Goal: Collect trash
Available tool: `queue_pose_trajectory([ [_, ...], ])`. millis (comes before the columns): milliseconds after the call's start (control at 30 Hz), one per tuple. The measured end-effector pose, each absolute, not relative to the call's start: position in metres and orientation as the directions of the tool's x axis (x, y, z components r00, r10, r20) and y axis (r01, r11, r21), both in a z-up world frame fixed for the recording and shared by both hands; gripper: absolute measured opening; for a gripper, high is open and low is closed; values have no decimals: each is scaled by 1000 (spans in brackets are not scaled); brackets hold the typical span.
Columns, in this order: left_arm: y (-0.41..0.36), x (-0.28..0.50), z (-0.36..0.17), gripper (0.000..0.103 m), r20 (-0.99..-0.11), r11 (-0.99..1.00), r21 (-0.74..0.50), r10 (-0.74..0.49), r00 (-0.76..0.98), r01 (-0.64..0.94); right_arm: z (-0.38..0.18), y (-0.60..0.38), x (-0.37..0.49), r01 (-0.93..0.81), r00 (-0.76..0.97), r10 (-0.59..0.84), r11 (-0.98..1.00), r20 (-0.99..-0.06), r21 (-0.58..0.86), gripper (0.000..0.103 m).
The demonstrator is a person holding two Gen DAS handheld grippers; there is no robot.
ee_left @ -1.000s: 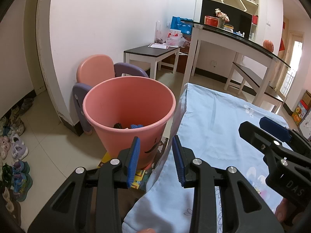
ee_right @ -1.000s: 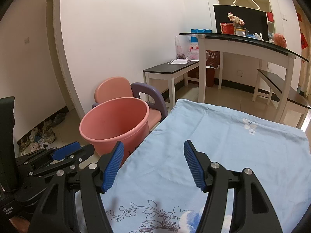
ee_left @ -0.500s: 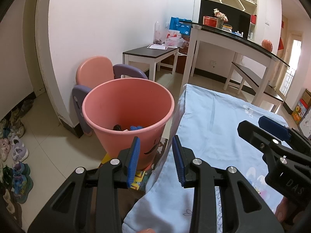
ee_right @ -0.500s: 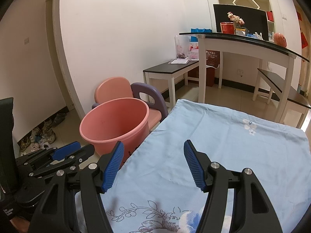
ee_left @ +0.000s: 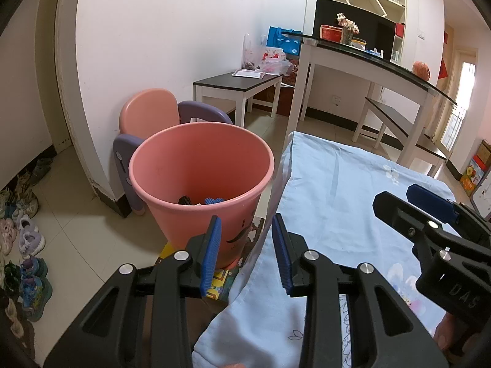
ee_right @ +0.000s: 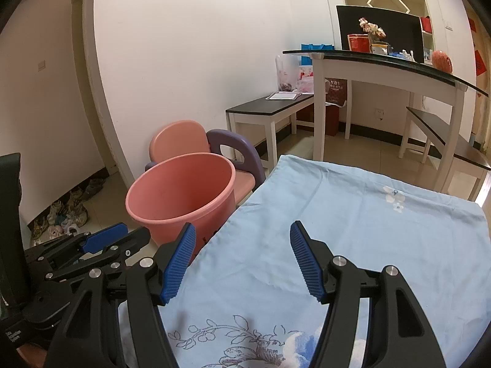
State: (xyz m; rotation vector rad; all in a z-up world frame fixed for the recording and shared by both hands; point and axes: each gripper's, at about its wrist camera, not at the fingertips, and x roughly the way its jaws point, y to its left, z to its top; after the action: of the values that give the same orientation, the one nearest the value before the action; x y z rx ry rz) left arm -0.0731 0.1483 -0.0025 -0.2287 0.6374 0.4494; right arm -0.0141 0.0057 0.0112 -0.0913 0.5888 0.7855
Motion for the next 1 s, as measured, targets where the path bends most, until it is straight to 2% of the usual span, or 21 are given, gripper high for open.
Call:
queue_pose_trajectory([
  [1000, 146, -72, -7, 34, -625, 879, -71, 329, 708, -471, 6, 14, -17, -692, 543, 630, 710, -555, 130, 63],
])
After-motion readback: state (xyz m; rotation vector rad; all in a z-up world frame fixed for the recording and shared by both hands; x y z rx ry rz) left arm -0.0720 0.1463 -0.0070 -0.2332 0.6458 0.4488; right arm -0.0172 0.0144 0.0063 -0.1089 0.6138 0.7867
